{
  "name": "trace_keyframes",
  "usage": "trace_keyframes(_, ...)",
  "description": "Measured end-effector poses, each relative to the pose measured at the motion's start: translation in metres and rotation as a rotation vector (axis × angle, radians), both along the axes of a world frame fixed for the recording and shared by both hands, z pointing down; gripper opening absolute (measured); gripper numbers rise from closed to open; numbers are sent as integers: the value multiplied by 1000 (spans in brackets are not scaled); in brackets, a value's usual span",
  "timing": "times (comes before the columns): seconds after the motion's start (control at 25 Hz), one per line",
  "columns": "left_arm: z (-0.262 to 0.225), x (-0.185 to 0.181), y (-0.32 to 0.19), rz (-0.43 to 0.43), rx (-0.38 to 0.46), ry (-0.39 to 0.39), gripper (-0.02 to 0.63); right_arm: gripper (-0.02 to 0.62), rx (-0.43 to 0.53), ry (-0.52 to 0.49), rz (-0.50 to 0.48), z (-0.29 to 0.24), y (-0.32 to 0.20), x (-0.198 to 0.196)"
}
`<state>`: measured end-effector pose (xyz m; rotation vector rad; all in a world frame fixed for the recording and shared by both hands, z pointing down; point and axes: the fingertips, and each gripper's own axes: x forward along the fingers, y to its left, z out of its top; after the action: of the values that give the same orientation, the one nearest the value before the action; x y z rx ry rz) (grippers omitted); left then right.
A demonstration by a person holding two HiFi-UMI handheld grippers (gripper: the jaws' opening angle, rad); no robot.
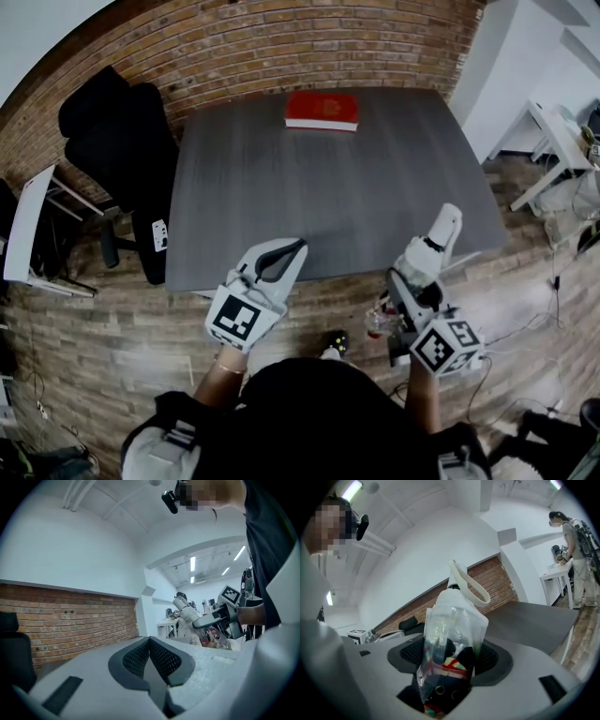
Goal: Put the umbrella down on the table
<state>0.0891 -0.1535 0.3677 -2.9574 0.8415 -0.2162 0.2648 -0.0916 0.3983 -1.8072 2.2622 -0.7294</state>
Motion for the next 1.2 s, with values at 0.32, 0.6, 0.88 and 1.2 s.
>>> trace_keyframes(0.32,0,22,-7,-68,14,-20,3,288,3,-13,-67,6,-21,26)
trace_keyframes(0.6,2,28,-4,-115,15,-57,3,288,13,-34,-131,10,-27,28)
trace_keyframes(0.88,-1,27,-4,-120,40,-68,3,288,3,-41,-136,19,-25,29)
trace_keyframes(1.2,6,26,-3,-153,31,-101,3,288,-7,-55,-164,28,-29,31)
